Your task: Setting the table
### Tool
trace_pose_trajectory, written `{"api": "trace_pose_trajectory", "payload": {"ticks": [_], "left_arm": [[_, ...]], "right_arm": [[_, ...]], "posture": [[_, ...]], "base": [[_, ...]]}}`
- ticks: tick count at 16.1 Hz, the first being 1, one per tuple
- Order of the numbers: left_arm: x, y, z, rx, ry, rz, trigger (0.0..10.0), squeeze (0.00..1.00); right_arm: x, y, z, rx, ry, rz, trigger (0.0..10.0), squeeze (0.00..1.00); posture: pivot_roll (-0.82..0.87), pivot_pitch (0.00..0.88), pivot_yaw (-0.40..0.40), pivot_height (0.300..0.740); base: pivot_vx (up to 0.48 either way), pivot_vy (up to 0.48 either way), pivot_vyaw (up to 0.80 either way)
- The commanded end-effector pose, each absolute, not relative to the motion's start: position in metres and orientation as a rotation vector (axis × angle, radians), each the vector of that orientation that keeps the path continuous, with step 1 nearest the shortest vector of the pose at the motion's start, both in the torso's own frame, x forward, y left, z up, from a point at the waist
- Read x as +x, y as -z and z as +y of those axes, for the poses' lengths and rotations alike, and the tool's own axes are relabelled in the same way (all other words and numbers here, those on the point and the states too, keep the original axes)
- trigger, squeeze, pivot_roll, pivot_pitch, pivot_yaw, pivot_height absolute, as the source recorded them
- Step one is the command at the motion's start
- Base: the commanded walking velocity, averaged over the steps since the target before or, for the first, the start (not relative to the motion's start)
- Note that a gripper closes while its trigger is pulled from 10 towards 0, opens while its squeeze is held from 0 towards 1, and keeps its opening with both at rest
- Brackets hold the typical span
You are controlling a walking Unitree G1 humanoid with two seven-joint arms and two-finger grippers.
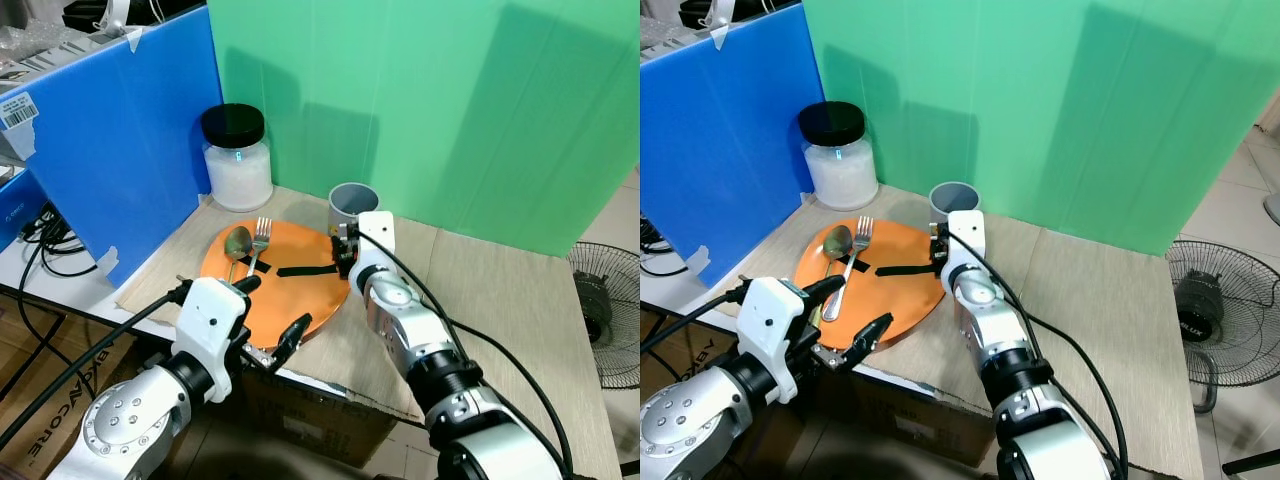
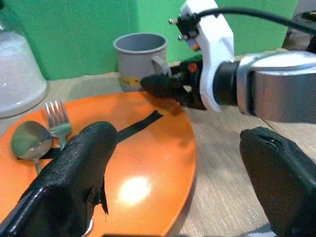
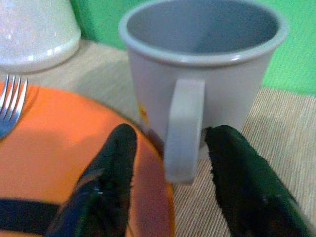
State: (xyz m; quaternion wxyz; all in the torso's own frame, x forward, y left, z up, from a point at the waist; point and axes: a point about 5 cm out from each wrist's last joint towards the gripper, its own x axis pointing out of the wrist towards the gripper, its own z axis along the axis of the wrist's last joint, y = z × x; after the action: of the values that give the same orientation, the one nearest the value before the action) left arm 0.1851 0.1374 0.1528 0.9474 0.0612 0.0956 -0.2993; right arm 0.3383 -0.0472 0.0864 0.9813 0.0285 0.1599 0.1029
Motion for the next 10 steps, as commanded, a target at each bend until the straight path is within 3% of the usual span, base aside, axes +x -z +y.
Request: {"api": "trace_pose_trajectory", "payload": {"ticks": [1,10], "left_arm": [[0.1834,-0.1563,0.1366,0.134,0.625,0.183,10.0,0.00],[0.1844,-0.1564,0.1370,0.138,0.622,0.182,10.0,0.00]], "right_arm": [[0.3421,-0.0970,-0.0352,0.090,-0.228,0.289,0.0,0.00],[0.3455,-0.0950,-0.0379,0.086,-0.212,0.291,0.0,0.00]], "posture": [[0.04,0.000,-0.017,0.740],[0.04,0.000,-0.015,0.740]], "base": [[0.000,0.000,0.00],[0.000,0.000,0.00]]}}
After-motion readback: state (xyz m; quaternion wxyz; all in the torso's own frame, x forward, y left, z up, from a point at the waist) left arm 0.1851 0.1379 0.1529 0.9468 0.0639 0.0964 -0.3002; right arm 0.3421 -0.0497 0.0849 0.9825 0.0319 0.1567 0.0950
